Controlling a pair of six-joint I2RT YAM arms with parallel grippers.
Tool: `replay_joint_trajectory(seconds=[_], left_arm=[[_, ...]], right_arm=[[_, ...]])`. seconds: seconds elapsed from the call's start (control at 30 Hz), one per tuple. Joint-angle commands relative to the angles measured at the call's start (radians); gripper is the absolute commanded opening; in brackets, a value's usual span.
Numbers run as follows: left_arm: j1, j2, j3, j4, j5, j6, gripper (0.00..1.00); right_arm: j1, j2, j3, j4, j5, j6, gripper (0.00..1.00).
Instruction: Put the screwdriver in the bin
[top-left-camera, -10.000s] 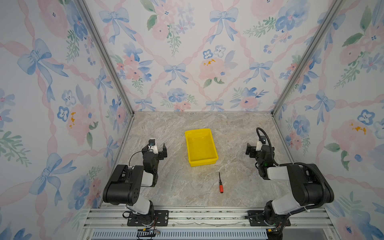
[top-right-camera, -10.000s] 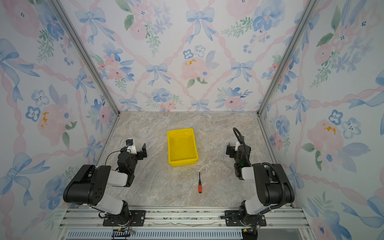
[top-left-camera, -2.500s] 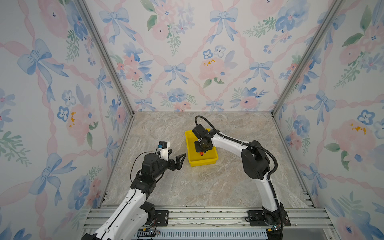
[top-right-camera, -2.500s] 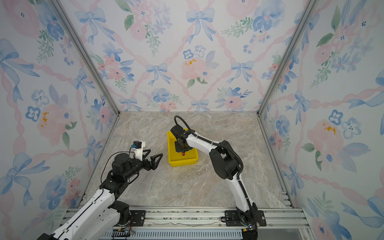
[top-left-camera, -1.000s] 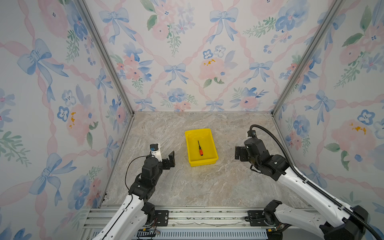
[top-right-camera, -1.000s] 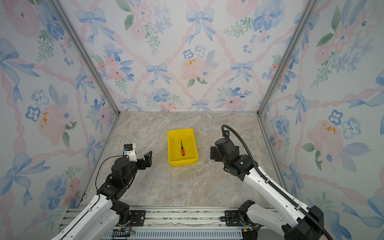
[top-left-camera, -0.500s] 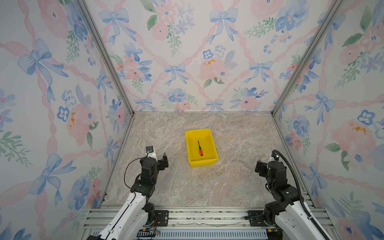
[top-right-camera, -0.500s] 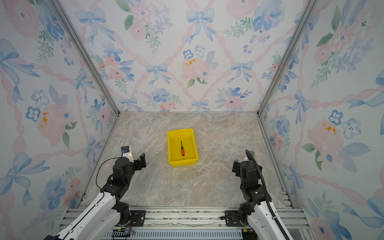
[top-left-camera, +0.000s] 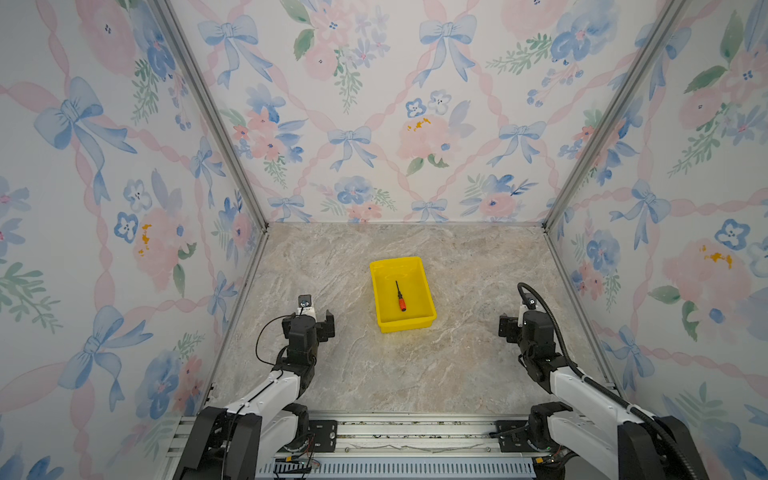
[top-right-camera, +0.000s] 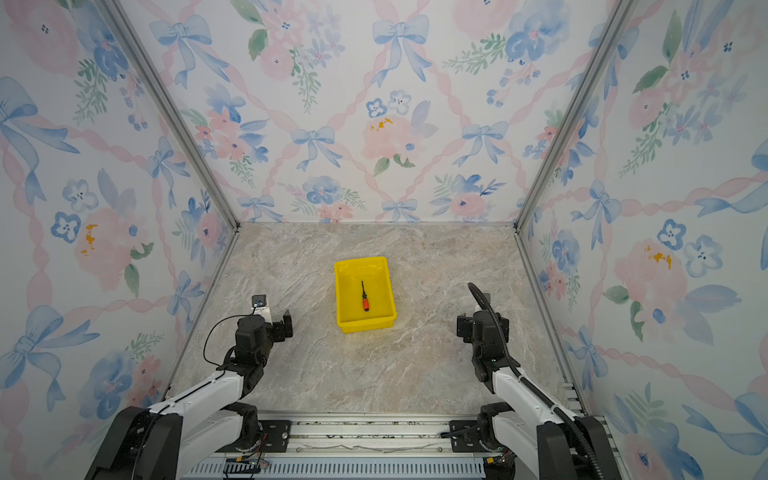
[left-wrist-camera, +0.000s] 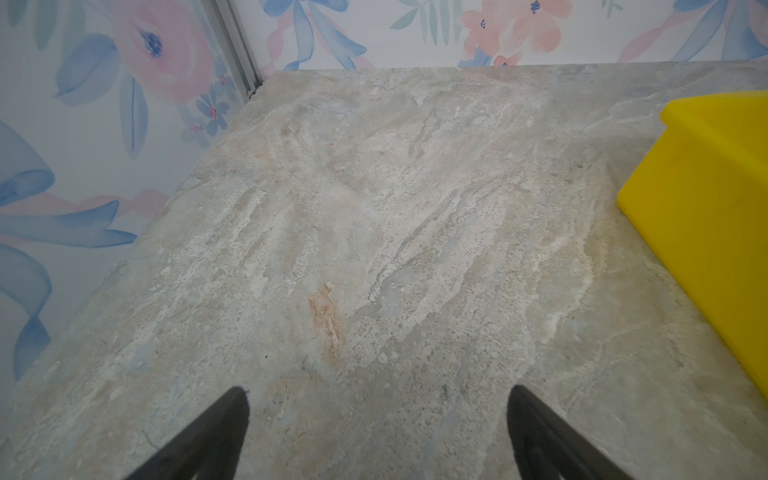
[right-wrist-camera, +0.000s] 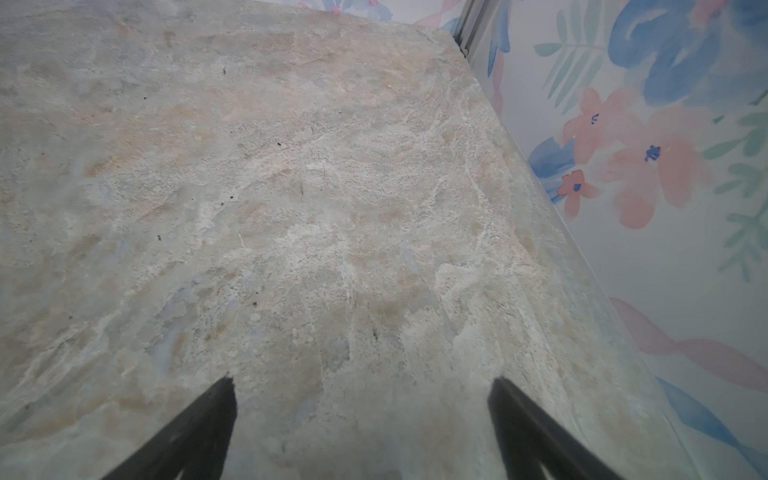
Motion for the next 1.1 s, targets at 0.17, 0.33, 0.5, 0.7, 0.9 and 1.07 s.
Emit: replay_joint_trajectory(seconds=[0.17, 0.33, 0.5, 0.7, 0.9, 1.07], left_arm=[[0.053, 0.199, 0.082, 0.293, 0.012, 0.057, 0.97], [0.056, 0.239, 0.091, 0.343, 0.018, 0.067, 0.97], [0.061, 0.274, 0.102, 0.389, 0.012, 0.068, 0.97], [0.061, 0.356, 0.107, 0.485, 0.079, 0.109, 0.97], [0.086, 0.462, 0.070, 0.647, 0.107, 0.098, 0.98], [0.091, 0.466, 0.073, 0.647, 0.107, 0.090, 0.97]], right_arm=[[-0.066, 0.312, 0.178, 0.340, -0.129, 0.003, 0.97], [-0.104, 0.469, 0.139, 0.568, -0.198, 0.011, 0.97], [-0.089, 0.474, 0.141, 0.570, -0.177, 0.001, 0.97], [-0.080, 0.475, 0.141, 0.571, -0.164, -0.005, 0.97], [-0.079, 0.476, 0.142, 0.569, -0.161, -0.007, 0.97], [-0.078, 0.476, 0.142, 0.569, -0.161, -0.006, 0.97]])
